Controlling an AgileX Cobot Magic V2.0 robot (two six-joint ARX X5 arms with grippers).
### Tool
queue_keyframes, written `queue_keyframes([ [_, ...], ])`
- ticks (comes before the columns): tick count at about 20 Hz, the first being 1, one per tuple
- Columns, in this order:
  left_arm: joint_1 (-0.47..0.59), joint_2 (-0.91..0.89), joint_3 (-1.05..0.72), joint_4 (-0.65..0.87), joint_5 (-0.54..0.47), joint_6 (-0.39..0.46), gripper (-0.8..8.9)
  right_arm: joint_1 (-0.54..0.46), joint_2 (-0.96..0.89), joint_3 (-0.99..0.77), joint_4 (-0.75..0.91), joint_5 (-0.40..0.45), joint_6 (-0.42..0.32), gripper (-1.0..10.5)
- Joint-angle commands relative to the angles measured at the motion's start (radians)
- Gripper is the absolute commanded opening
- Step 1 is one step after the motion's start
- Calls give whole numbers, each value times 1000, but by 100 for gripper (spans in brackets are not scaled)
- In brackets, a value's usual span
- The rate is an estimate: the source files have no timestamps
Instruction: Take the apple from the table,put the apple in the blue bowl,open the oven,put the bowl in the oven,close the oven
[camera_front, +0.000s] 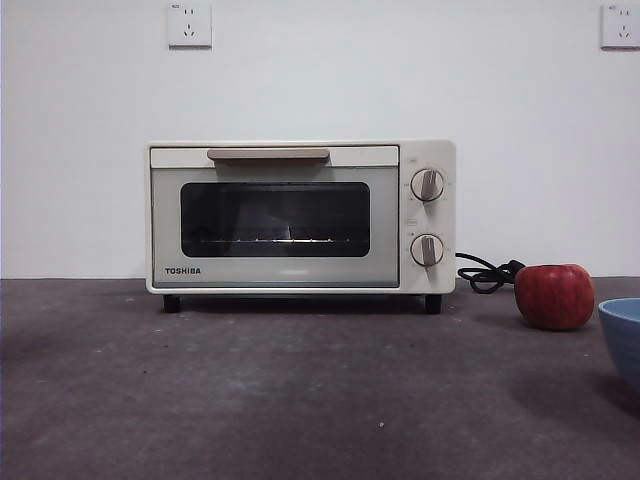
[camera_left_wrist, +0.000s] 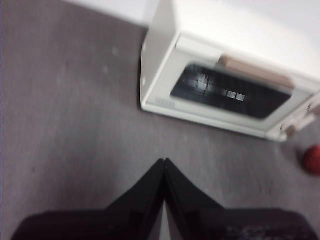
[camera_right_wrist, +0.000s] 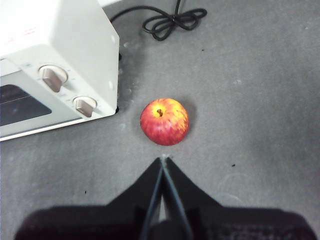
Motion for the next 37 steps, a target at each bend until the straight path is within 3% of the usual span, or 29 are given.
queue_keyframes([
  [1, 0, 72, 66, -67, 48, 51, -5, 1, 66, 55, -18, -3, -15, 0],
  [6, -1, 201, 123, -123, 196, 101, -4, 1, 214, 130, 4, -129, -141, -2],
  [13, -12, 254, 123, -162, 222, 141, -5, 3, 421, 200, -21, -134, -209, 42],
  [18, -12, 258, 123, -159, 221, 151, -5, 45, 600, 296, -78, -101, -229, 628],
  [19, -12, 259, 123, -160, 222, 159, -5, 60, 630, 317, -84, -92, -233, 687],
  [25, -12, 259, 123, -166, 221, 163, -5, 120, 799, 435, -90, 67, -277, 702],
  [37, -12, 259, 123, -169, 222, 169, -5, 120, 991, 493, -13, 62, -275, 697],
])
